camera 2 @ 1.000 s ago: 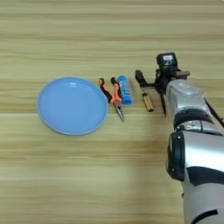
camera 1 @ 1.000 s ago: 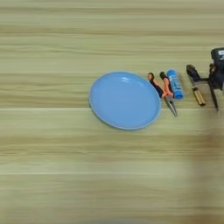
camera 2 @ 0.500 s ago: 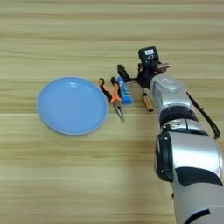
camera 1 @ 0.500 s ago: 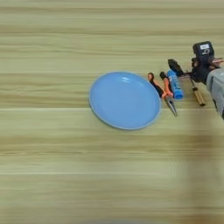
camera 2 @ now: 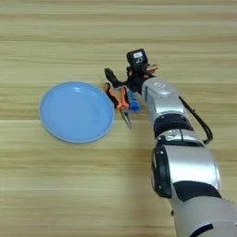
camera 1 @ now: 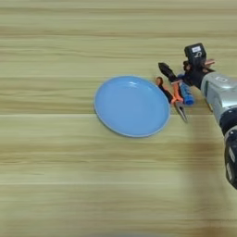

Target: Move the objects on the table

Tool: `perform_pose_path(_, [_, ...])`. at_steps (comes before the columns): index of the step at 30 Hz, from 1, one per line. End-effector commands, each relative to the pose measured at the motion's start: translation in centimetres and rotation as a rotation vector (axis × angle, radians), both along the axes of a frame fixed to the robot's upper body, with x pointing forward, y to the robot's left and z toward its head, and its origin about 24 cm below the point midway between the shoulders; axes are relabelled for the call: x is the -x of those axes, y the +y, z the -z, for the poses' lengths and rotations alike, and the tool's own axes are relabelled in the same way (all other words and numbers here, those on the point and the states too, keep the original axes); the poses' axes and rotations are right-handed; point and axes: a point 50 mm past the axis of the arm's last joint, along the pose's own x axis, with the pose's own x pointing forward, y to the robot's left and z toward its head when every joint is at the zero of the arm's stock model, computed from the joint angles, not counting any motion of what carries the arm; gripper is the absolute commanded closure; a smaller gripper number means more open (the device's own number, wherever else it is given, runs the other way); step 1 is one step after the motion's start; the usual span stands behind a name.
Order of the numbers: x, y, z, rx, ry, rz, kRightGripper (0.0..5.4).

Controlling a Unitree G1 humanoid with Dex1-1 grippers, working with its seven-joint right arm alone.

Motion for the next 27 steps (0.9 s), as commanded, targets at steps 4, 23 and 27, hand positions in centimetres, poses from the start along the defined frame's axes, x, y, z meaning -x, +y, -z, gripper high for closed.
perform_pose_path(4, [-1.2, 1.1, -3.6, 0.013, -0.123, -0.044, 0.02])
perform_pose_path(23, [-0.7, 3.1, -1.5, 0.003, -0.057, -0.120, 0.02])
perform_pose_path(27, [-0.5, 3.5, -1.2, 0.004, -0.052, -0.161, 0.02])
